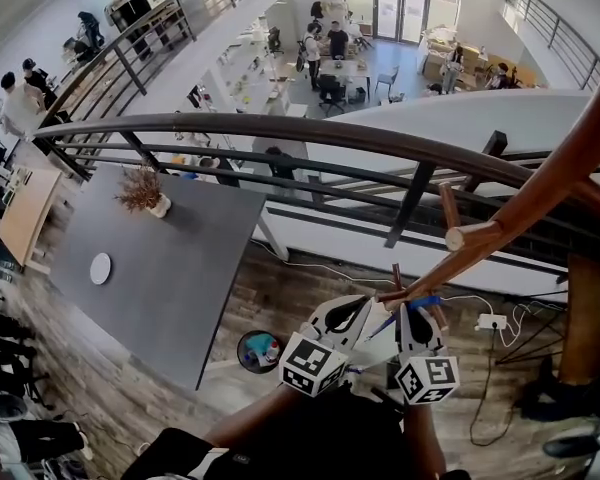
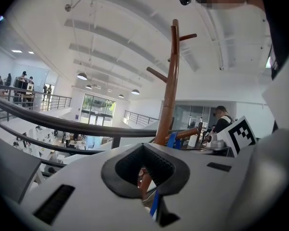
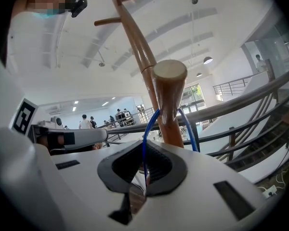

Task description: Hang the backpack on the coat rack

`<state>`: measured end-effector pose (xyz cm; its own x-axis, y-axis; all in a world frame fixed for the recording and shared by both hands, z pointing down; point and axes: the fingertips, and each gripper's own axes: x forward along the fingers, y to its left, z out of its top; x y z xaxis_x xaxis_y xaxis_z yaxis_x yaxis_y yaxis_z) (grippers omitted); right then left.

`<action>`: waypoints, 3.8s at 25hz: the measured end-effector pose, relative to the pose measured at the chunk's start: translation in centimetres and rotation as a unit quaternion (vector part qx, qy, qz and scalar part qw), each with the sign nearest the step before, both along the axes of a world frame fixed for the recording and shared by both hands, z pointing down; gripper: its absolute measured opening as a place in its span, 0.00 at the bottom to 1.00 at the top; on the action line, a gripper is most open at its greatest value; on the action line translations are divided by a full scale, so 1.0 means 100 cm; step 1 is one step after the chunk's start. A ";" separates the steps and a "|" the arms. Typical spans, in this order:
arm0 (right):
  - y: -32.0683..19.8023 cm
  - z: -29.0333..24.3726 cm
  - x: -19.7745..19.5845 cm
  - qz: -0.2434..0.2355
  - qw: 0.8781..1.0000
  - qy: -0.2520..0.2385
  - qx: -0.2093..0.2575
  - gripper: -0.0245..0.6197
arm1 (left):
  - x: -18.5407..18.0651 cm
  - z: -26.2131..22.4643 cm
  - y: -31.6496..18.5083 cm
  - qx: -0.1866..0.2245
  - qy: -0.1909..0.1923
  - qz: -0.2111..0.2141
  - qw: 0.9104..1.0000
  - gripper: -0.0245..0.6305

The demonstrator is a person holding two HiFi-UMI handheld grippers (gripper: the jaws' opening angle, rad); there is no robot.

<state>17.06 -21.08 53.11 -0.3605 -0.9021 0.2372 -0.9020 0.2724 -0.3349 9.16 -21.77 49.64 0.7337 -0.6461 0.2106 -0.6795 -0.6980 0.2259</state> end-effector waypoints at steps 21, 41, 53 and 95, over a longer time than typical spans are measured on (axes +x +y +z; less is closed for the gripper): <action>-0.008 0.019 0.007 0.000 1.000 0.009 -0.011 0.07 | 0.002 0.008 0.001 -0.009 -0.005 0.000 1.000 0.04; -0.011 0.033 0.009 0.026 0.993 0.116 -0.017 0.07 | -0.013 0.017 0.014 -0.015 0.003 0.001 1.000 0.04; 0.000 0.033 0.009 0.046 0.989 0.138 -0.037 0.10 | -0.035 0.012 0.029 -0.011 0.011 -0.006 1.000 0.04; 0.012 0.026 0.014 0.074 0.981 0.176 -0.036 0.28 | -0.058 -0.002 0.060 0.004 0.022 -0.027 0.999 0.04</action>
